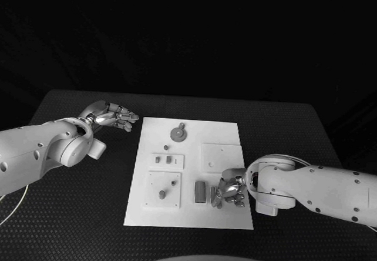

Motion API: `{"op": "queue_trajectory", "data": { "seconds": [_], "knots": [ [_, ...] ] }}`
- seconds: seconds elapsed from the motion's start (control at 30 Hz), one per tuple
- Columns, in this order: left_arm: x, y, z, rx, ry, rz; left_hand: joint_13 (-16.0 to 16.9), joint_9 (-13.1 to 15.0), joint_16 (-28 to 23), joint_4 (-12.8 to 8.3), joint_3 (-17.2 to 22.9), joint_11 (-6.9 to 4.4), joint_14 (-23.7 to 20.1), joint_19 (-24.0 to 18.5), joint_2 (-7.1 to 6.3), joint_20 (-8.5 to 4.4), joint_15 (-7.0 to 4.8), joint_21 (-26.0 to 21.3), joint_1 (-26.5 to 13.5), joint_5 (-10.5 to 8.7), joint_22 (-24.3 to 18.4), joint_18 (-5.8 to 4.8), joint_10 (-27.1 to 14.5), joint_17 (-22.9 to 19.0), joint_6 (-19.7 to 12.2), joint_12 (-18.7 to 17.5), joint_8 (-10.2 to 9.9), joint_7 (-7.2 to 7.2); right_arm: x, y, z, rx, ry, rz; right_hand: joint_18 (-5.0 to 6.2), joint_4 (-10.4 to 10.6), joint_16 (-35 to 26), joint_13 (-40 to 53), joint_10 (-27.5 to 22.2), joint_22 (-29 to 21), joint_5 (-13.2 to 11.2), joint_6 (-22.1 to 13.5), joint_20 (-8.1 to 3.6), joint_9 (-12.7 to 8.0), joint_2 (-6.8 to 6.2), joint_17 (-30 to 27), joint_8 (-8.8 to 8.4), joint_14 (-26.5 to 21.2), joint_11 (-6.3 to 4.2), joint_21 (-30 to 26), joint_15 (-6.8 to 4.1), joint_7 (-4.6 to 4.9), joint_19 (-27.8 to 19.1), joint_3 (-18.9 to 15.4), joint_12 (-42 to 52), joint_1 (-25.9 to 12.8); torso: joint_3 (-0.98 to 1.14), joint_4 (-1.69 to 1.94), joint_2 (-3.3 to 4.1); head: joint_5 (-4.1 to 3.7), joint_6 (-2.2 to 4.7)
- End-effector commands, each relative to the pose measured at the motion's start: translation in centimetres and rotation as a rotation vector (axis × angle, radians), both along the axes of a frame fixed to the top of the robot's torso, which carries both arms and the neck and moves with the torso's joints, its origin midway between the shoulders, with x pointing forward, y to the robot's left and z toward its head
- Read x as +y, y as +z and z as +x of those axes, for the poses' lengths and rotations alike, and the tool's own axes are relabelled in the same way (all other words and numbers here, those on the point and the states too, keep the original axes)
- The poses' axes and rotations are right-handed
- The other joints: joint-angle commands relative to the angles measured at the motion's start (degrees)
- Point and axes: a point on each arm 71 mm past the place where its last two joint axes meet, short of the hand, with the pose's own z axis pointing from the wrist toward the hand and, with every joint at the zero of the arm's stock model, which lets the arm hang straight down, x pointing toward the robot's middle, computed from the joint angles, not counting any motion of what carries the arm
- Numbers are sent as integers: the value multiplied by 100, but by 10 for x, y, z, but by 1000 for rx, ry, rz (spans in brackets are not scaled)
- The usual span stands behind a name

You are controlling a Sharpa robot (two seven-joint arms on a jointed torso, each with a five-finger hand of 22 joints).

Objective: Assemble the parts on the task board

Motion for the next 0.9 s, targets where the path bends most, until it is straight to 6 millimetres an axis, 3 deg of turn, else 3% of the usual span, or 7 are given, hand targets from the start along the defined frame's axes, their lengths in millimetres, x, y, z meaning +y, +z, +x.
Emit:
{"op": "queue_trajectory", "data": {
  "seconds": [0.03,0.2,0.3,0.37,0.63,0.7,0.9],
  "knots": [
    [-2,1,0,-7,-9,-3,-7,-8,-39,3,-13,-5,42,-29,-38,-4,2,-16,-20,-28,-7,114,0,7,-32,5,32,-10,-6,-4,0,-18,-10,-29,77,51,-20,-5,-4,103,22,-132,13,-5,-232,3,-14,-6,11,19,-12,100,-11,-52,5,-96,2,0,0,4,5],
    [-1,1,0,-7,-6,-1,-8,-8,-41,3,-14,-5,42,-30,-40,-3,2,-16,-21,-28,-7,114,0,8,-33,5,32,-9,-10,-2,-1,-39,-26,-4,77,412,-27,-13,-5,81,25,-156,-4,-20,-852,-2,-30,1,11,-5,-18,96,22,-178,-2,-471,3,1,0,11,36],
    [-1,1,1,-8,-4,-1,-8,-8,-41,4,-14,-5,42,-30,-41,-3,2,-16,-22,-28,-7,114,0,9,-33,5,32,-9,-12,1,-1,-45,-31,8,77,913,-38,-14,-21,57,9,-208,-54,-30,-1319,-6,-55,7,12,-40,-17,96,60,49,-8,-559,3,0,-2,9,50],
    [-1,1,1,-9,-4,0,-8,-8,-42,4,-15,-5,42,-30,-42,-3,2,-16,-23,-28,-7,114,-1,10,-34,5,32,-9,-14,4,2,-58,-39,15,77,1178,-37,-5,-37,63,20,-248,-67,-27,-1528,-4,-66,11,15,-49,-11,117,68,137,-3,-583,2,-4,-5,12,68],
    [1,1,2,-7,9,-9,-9,-12,-61,13,-20,-4,27,-44,-55,1,9,-23,-40,-29,-10,110,-2,15,-44,4,29,-5,-27,23,26,-151,-95,50,77,1374,-34,17,-78,89,12,-321,-72,-19,-1711,7,-86,-2,36,-59,3,132,33,14,11,-674,5,-4,-12,25,130],
    [2,1,1,1,16,-24,-10,-14,-101,16,-17,-4,-20,-83,-56,13,26,-39,-44,-28,-17,101,-4,10,-49,4,29,-3,-30,29,35,-181,-115,78,77,1375,-33,22,-84,93,11,-341,-75,-18,-1706,10,-93,-5,39,-60,5,135,24,-21,15,-678,7,-1,-18,29,144],
    [3,1,1,16,25,-53,-17,-22,-261,22,-4,-2,-173,-249,-24,71,90,-55,-44,-28,-40,87,-9,-21,-61,5,35,0,-41,45,72,-315,-221,341,77,1363,-47,43,-117,96,15,-492,-94,-21,-1626,6,-155,-19,74,-71,34,175,6,35,32,-498,21,5,-64,35,302]
  ]
}}
